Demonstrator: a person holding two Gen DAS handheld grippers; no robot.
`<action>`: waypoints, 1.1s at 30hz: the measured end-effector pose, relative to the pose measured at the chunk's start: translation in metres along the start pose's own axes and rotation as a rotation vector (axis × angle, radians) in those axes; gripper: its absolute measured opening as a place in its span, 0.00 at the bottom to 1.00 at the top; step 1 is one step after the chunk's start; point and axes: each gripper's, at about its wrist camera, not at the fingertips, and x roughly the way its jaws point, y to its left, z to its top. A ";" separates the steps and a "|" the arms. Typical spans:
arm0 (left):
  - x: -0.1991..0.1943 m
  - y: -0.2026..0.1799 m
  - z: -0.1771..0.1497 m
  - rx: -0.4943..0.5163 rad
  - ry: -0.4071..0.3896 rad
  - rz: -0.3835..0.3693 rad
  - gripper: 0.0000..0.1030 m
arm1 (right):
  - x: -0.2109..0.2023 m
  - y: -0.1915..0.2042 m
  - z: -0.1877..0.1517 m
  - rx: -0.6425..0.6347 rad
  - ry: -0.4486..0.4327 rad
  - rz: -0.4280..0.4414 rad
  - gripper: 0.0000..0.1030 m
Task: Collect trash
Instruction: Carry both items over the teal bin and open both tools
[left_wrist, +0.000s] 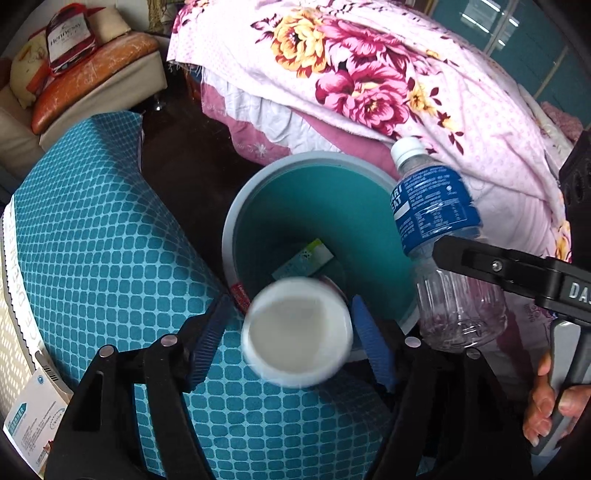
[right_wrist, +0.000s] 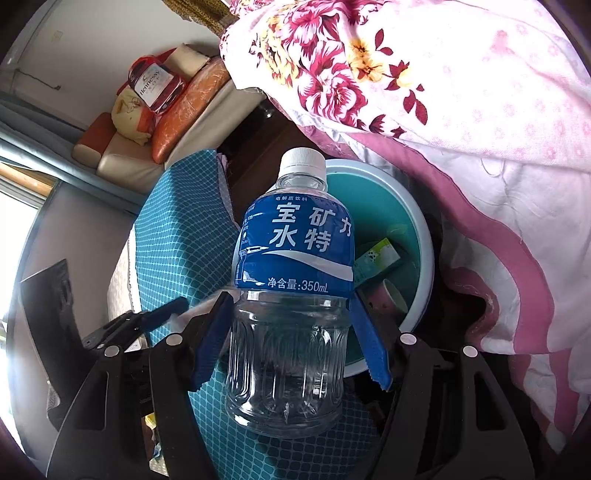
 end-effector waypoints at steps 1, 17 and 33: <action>-0.002 0.000 -0.001 0.001 -0.005 0.001 0.68 | 0.000 0.000 -0.001 0.000 0.001 -0.001 0.60; -0.044 0.032 -0.032 -0.088 -0.056 -0.030 0.78 | 0.014 0.015 0.004 -0.013 0.031 -0.042 0.60; -0.090 0.053 -0.057 -0.120 -0.133 -0.059 0.88 | 0.014 0.058 -0.007 -0.083 0.045 -0.073 0.70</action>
